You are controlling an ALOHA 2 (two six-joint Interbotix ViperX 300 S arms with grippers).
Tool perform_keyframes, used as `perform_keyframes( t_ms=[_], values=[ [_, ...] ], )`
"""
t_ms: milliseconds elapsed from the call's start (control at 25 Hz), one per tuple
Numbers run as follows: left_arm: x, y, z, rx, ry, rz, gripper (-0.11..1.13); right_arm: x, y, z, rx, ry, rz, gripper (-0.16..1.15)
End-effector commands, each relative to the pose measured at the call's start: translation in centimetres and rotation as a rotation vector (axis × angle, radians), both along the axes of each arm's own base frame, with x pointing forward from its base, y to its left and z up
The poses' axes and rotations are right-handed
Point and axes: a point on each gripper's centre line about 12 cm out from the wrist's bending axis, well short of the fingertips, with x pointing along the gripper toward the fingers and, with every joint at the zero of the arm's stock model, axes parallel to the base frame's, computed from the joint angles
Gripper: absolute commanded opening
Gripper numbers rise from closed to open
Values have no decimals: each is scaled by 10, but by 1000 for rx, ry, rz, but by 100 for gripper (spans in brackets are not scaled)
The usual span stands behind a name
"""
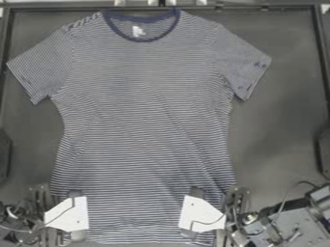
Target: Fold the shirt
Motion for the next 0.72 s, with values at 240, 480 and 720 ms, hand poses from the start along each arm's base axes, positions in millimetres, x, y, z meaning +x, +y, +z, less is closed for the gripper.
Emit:
perform_keyframes(
  t_ms=[240, 480, 720],
  values=[
    [-1, -2, -3, 1, 0, -16, 15, 2, 3, 4, 11, -10, -4, 50],
    [-1, -7, -1, 6, -6, -57, 6, 1, 4, 3, 6, -6, 4, -2],
    [0, -10, 9, 25, -1, -60, 6, 3, 8, 13, 14, -32, 10, 7]
  ],
)
